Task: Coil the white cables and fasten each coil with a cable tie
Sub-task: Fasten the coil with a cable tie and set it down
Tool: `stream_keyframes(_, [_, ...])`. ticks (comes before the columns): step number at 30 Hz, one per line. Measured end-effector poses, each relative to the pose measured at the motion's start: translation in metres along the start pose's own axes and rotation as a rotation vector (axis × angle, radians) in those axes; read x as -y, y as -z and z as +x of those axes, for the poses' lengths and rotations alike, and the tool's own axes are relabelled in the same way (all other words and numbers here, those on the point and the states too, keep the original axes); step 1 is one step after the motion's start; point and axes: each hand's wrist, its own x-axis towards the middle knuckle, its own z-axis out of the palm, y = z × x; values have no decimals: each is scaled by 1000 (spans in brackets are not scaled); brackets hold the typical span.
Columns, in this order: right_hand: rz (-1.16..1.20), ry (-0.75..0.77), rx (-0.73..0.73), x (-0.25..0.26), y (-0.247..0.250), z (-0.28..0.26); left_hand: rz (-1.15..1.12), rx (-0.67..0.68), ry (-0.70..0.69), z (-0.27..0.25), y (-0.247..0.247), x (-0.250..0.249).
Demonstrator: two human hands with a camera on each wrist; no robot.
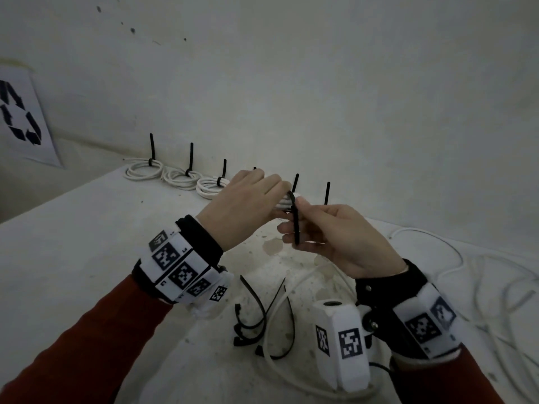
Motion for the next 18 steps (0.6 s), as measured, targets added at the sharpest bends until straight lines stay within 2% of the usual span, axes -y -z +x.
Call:
stream_keyframes(4, [278,-109,63,-4,-6,4,116,-54,-26,-3,-7,0])
stream_keyframes(8, [409,-185,120,-1,-6,5,240,-91,-3,-5,-7,1])
stream_keyframes(18, [490,-123,84,-5,-11,8,178,-166,-45,-3,8,3])
